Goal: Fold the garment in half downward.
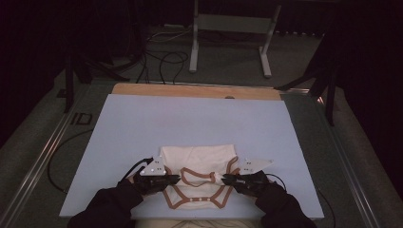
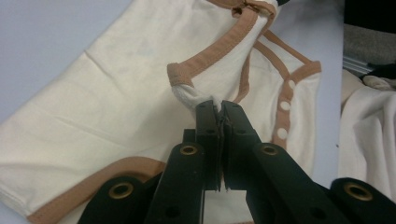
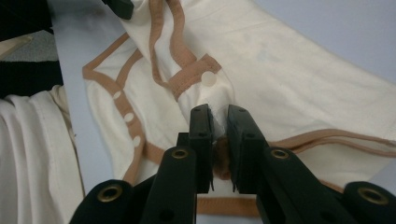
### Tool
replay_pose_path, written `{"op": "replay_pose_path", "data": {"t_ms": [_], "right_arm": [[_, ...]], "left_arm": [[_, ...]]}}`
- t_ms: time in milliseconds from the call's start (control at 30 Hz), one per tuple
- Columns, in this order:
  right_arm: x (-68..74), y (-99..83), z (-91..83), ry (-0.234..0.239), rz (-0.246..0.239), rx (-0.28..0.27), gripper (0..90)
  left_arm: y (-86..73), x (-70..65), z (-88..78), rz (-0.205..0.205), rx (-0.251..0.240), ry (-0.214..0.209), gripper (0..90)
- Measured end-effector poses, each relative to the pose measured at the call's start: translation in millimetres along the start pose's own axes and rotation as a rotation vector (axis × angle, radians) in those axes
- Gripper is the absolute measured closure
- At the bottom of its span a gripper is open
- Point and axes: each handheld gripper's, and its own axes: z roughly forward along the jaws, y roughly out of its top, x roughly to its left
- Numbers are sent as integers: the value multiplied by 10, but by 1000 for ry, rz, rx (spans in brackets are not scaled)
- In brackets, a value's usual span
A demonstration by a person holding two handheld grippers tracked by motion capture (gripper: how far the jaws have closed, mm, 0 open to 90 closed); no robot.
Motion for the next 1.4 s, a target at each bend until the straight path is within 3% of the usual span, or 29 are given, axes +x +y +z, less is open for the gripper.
{"op": "replay_pose_path", "data": {"t_ms": [367,567,633,700,800,933,1100,1333,1400], "right_arm": [[56,-156,2,39,20,23,804],[104,-194,31,60,12,56,732],[117,-191,30,72,5,63,630],[115,-190,42,96,7,64,502],[109,-180,50,90,24,66,467],[94,-144,14,90,32,52,420],[64,-102,-58,69,46,11,457],[103,-94,-31,96,39,24,479],[130,-93,-27,107,37,24,532]], "left_arm": [[-108,-105,37,11,30,-26,880],[-201,-161,42,-2,44,-53,864],[-229,-168,34,-8,42,-67,790],[-241,-175,21,-10,46,-72,642],[-232,-197,-10,6,41,-88,544],[-200,-230,-34,23,23,-93,517],[-154,-235,-68,20,-7,-95,517],[-114,-261,-124,20,-18,-94,547],[-123,-286,-96,21,-8,-95,574]]}}
